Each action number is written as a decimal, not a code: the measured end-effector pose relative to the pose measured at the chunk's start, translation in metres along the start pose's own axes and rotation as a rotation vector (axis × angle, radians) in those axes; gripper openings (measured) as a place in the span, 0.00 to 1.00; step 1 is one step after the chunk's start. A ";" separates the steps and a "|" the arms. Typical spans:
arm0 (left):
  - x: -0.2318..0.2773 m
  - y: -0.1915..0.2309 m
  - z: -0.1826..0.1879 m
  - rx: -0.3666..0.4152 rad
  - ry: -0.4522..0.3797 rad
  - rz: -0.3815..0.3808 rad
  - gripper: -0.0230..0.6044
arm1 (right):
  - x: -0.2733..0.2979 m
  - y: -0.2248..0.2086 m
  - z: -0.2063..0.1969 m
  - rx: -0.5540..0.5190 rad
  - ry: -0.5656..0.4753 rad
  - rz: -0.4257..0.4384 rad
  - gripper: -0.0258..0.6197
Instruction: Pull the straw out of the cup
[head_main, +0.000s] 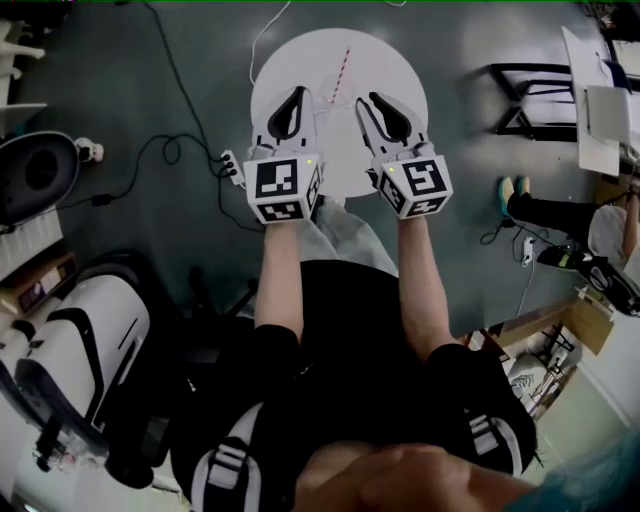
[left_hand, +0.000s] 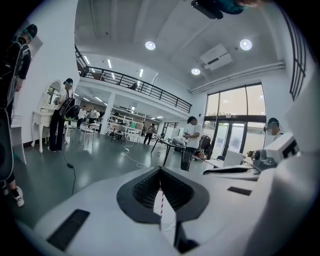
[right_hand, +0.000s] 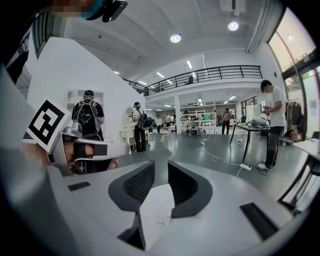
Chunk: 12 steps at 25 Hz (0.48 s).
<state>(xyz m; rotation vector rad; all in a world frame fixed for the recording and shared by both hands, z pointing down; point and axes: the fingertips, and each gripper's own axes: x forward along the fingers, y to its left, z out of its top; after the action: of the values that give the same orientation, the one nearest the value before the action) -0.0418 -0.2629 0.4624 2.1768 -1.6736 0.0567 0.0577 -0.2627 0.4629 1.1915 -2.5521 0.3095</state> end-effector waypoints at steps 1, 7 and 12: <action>0.001 0.003 -0.002 -0.004 0.005 0.006 0.05 | 0.005 -0.001 -0.003 -0.004 0.010 -0.002 0.19; 0.010 0.010 -0.011 -0.008 0.031 0.018 0.05 | 0.036 -0.011 -0.021 -0.015 0.079 0.001 0.21; 0.021 0.015 -0.021 -0.024 0.064 0.035 0.05 | 0.058 -0.028 -0.041 -0.010 0.136 -0.023 0.21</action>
<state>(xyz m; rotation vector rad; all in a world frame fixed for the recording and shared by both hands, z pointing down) -0.0459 -0.2786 0.4912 2.1062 -1.6688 0.1140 0.0517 -0.3078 0.5236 1.1543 -2.4186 0.3588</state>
